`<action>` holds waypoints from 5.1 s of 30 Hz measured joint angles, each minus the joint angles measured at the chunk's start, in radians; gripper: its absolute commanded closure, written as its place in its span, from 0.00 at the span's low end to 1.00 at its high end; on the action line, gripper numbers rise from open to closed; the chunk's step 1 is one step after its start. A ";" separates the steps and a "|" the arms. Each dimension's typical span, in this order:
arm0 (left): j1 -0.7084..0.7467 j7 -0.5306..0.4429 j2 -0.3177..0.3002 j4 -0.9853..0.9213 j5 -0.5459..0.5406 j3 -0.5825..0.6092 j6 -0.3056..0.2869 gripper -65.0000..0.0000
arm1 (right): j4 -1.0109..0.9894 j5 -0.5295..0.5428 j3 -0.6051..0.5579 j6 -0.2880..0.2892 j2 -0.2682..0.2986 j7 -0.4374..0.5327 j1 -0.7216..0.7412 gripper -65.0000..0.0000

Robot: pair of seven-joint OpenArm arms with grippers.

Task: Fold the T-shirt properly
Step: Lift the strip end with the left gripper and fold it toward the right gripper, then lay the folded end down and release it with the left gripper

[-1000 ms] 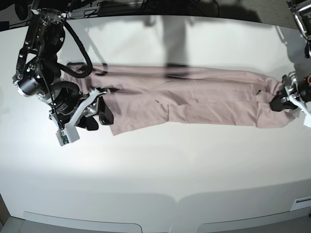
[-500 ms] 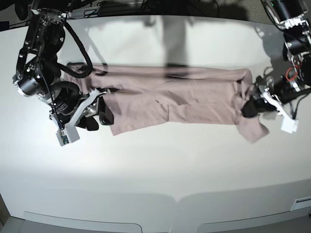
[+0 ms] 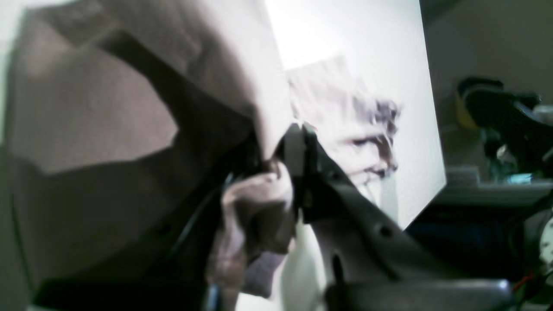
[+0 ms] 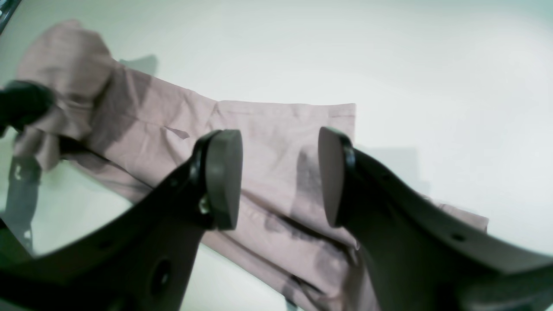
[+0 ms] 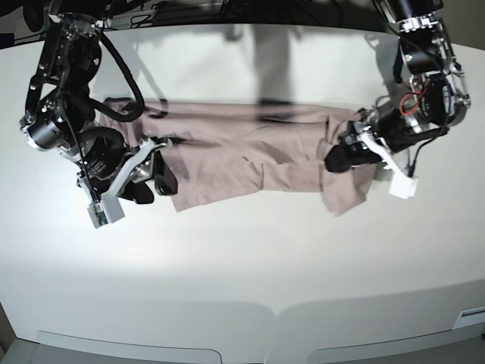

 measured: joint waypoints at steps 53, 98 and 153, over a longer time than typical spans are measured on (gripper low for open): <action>0.092 -0.325 0.028 -0.003 0.501 0.188 -0.064 0.57 | 0.000 0.000 0.000 0.000 0.000 0.000 0.000 0.55; 0.069 -0.453 -0.087 -0.121 0.568 0.197 -0.012 0.57 | 0.000 -0.001 0.000 0.000 0.000 0.001 0.000 0.55; -0.019 -0.241 -0.222 0.373 0.364 0.191 0.094 0.57 | -0.035 -0.106 0.215 -0.076 -0.036 -0.139 -0.119 0.44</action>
